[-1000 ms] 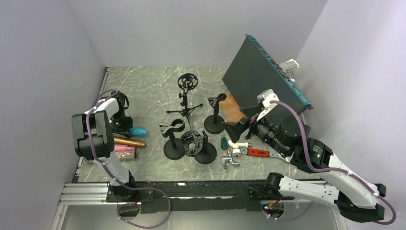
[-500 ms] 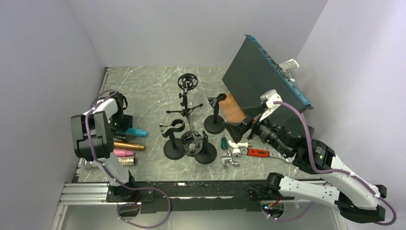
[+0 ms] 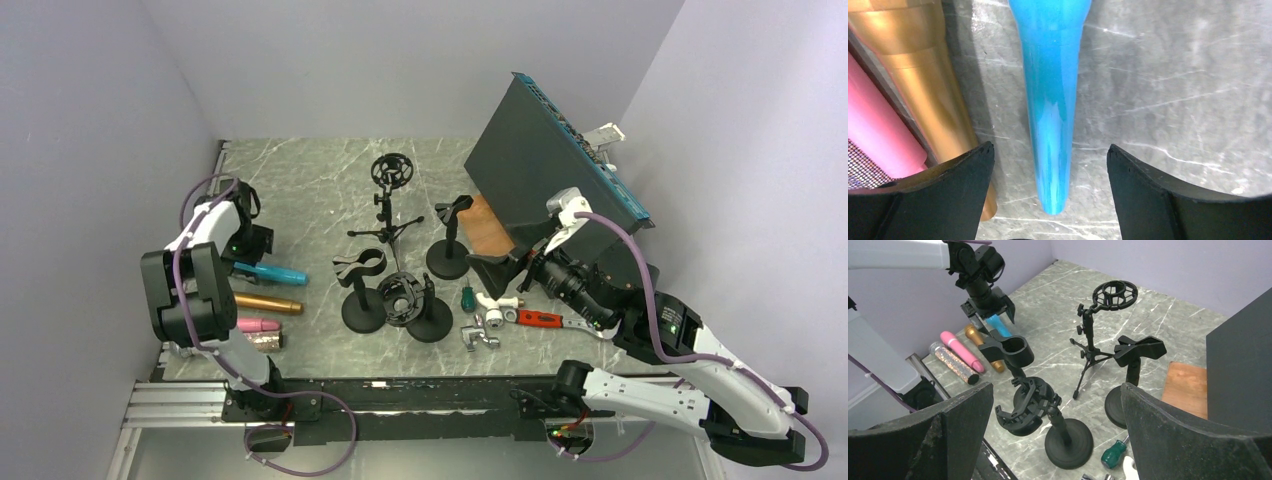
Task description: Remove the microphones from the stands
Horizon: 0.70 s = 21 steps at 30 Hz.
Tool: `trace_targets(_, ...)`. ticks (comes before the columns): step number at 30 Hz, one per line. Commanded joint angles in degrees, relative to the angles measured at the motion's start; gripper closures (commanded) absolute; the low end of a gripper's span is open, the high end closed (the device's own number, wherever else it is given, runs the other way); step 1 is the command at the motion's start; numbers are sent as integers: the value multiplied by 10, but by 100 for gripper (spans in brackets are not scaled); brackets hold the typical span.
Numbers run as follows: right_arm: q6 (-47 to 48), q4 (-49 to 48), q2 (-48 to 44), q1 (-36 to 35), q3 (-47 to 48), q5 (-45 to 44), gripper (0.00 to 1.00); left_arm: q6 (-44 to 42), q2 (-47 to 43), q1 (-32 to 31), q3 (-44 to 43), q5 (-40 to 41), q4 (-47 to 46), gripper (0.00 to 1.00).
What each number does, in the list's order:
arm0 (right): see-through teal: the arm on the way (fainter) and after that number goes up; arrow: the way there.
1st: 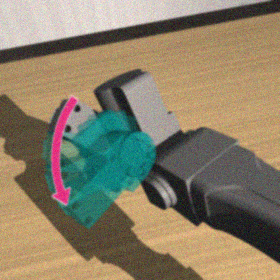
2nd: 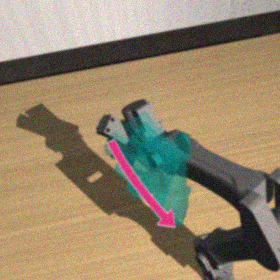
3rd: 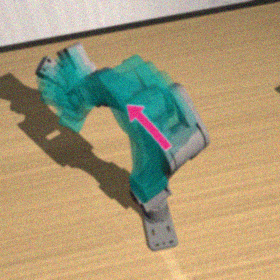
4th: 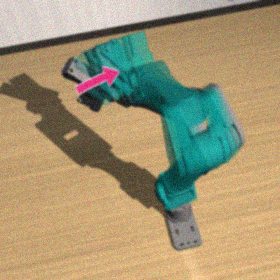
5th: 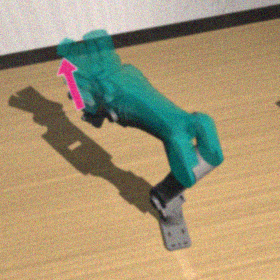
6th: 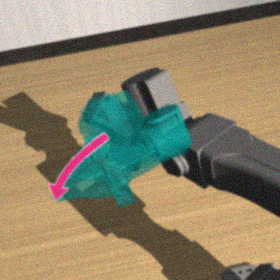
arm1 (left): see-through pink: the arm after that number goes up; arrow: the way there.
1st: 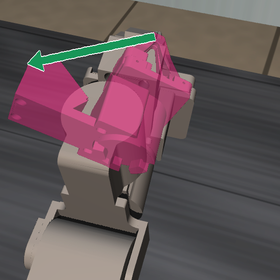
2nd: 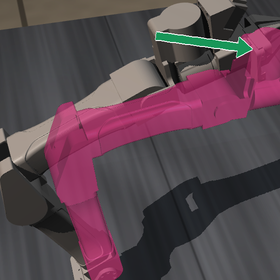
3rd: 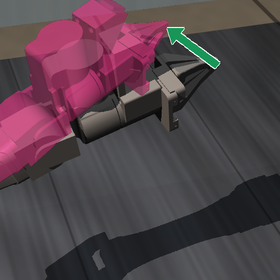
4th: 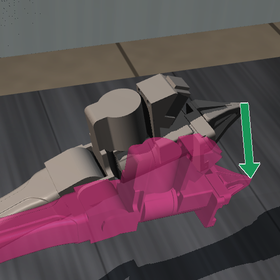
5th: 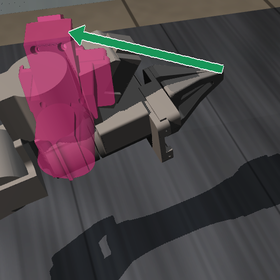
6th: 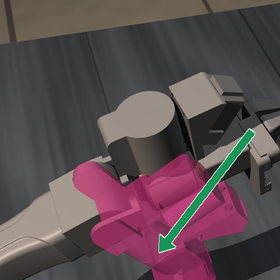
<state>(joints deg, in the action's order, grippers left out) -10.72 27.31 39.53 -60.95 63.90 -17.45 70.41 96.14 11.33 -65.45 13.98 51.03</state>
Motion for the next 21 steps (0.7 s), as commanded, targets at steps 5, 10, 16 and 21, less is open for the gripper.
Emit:
trace_targets(5,-4,-16,-7,-3,6,10,0,-34,-85,2,-40,23,26,9)
trace_targets(10,-7,10,9,-3,28,6,0,-57,-149,2,-38,-1,20,4)
trace_targets(16,-20,42,16,-3,53,-31,0,-103,-268,-3,-26,-30,0,1)
trace_targets(21,-36,85,35,-3,91,-111,0,-160,-421,-39,-9,-7,-79,1)
